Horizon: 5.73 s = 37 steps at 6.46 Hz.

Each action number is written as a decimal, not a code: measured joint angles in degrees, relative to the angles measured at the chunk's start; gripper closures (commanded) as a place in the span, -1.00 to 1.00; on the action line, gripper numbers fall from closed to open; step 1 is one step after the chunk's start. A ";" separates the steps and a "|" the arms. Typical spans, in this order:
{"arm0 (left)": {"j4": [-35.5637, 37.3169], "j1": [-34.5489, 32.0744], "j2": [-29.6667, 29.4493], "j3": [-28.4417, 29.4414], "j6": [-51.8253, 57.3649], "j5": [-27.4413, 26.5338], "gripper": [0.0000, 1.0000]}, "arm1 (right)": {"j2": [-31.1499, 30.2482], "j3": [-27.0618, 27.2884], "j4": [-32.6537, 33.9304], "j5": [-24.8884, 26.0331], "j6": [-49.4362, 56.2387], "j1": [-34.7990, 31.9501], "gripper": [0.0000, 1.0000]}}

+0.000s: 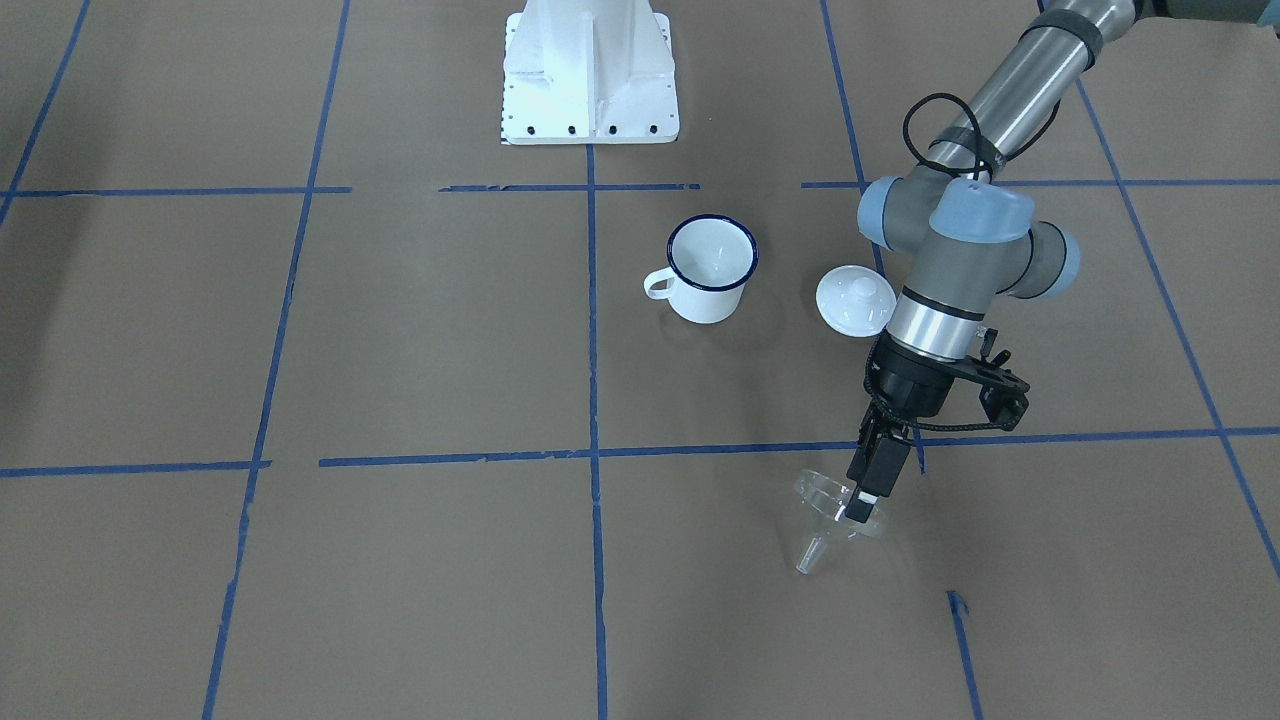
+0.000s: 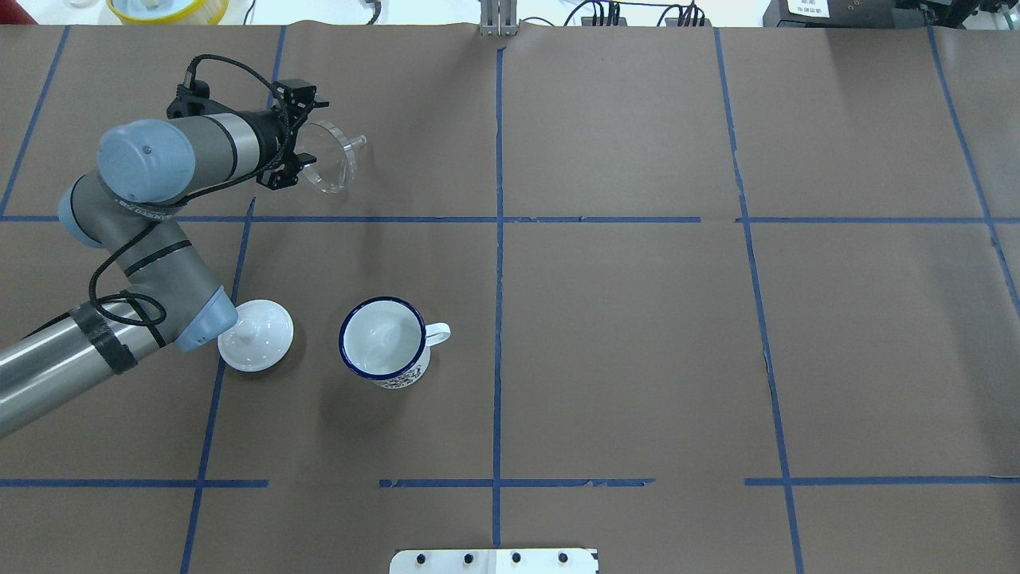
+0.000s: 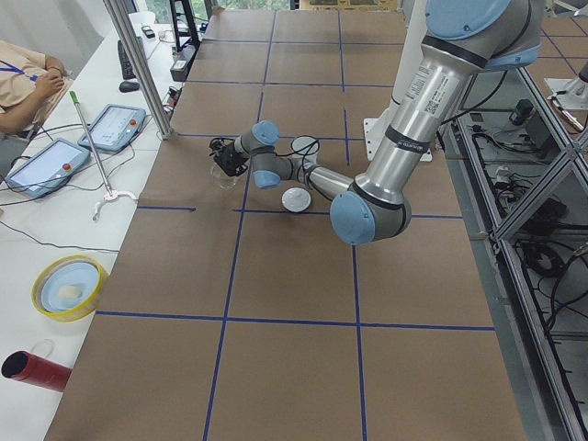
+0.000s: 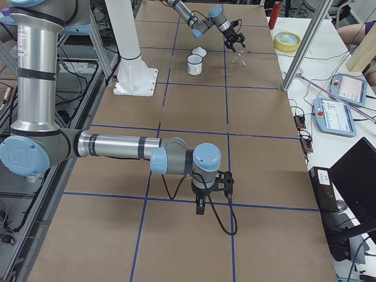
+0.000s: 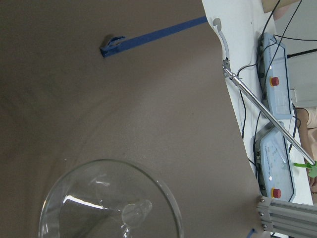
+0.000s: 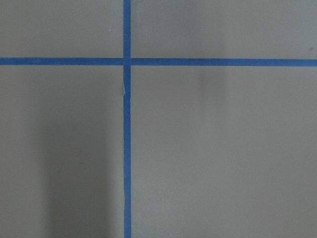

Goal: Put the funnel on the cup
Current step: 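Lower the left gripper and grasp the funnel's rim, then lift the funnel off the table with the left gripper, then carry the funnel over the open mug with the left gripper, then lower the funnel spout-down into the mug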

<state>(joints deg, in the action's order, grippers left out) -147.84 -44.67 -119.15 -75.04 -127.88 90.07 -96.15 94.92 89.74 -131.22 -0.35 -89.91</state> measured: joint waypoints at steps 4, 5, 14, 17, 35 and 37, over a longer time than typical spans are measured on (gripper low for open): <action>-0.76 -0.29 -2.02 3.30 0.59 -1.25 0.12 | 0.00 0.00 0.00 0.00 0.00 0.00 -1.00; -1.42 -0.36 -2.52 4.17 0.67 -1.69 0.43 | 0.00 0.00 0.00 0.00 0.00 0.00 -1.00; 38.38 -2.92 -4.67 -25.29 5.19 4.89 1.00 | 0.00 0.00 0.00 0.00 0.00 0.00 -1.00; 72.30 5.08 -10.42 -35.96 6.90 9.73 1.00 | 0.00 0.00 0.00 0.00 0.00 0.00 -1.00; 80.95 15.80 -15.26 -27.66 8.73 9.82 -0.46 | 0.00 0.00 0.00 0.00 0.00 0.00 -1.00; 81.05 15.37 -15.70 -28.92 10.38 9.25 -0.46 | 0.00 0.00 0.00 0.00 0.00 0.00 -1.00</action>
<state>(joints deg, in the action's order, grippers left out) -66.79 -29.31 -134.85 -103.96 -117.50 99.32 -96.15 94.92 89.74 -131.22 -0.35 -89.91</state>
